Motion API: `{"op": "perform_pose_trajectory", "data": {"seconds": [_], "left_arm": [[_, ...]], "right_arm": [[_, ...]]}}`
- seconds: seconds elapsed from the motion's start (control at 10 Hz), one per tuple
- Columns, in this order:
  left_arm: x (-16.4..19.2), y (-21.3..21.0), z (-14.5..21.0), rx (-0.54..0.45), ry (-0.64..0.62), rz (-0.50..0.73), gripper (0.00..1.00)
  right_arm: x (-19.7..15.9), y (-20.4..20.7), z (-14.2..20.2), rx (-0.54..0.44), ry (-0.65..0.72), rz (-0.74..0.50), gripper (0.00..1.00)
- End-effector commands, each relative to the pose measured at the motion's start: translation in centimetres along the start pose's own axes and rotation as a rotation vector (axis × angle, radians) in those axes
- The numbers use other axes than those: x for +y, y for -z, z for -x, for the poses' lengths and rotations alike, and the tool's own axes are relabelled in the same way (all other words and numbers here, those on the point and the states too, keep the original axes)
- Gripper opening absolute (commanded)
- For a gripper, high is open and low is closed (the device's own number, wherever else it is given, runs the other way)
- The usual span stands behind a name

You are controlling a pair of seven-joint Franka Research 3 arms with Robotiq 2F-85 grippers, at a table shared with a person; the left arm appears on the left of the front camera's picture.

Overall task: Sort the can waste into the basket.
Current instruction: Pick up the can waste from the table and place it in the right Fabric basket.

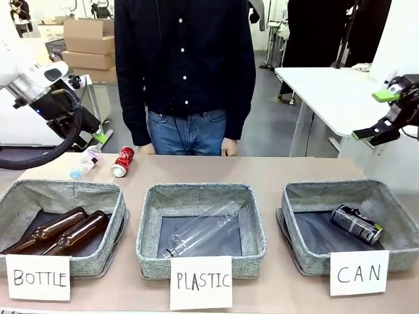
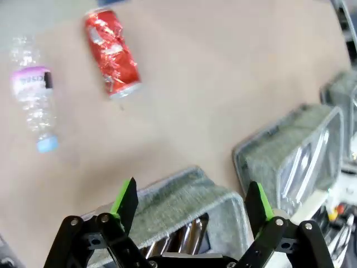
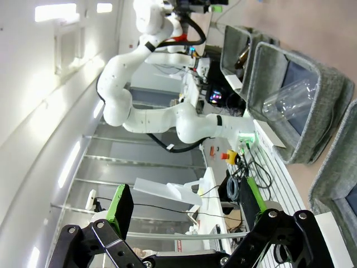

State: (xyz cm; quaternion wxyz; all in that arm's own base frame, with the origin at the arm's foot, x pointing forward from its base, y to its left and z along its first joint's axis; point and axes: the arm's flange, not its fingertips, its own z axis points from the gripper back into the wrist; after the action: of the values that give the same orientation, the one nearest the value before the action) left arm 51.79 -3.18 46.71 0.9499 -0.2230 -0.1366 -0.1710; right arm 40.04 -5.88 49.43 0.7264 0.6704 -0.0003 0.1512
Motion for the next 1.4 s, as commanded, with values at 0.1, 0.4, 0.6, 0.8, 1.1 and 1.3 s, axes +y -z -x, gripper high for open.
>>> {"op": "perform_pose_trajectory", "data": {"seconds": [0.1, 0.4, 0.6, 0.8, 1.1, 1.3], "left_arm": [[-0.8, 5.8, -2.4, -0.115, -0.254, -0.206, 1.00], [0.2, 10.5, -7.7, -0.027, -0.315, -0.324, 1.00], [1.5, 13.1, -9.9, 0.032, -0.342, -0.364, 1.00], [2.9, 16.0, -11.4, 0.099, -0.353, -0.373, 1.00], [4.1, 18.2, -11.9, 0.142, -0.364, -0.399, 1.00], [4.8, 18.6, -11.8, 0.152, -0.385, -0.412, 1.00]], "right_arm": [[0.2, -0.2, 0.1, 0.012, -0.017, 0.000, 1.00], [0.2, -0.2, 0.1, 0.012, -0.017, 0.000, 1.00], [0.2, -0.2, 0.1, 0.012, -0.017, 0.000, 1.00], [0.2, -0.2, 0.1, 0.012, -0.017, 0.000, 1.00], [0.2, -0.2, 0.1, 0.012, -0.017, 0.000, 1.00], [0.2, -0.2, 0.1, 0.012, -0.017, 0.000, 1.00]]}}
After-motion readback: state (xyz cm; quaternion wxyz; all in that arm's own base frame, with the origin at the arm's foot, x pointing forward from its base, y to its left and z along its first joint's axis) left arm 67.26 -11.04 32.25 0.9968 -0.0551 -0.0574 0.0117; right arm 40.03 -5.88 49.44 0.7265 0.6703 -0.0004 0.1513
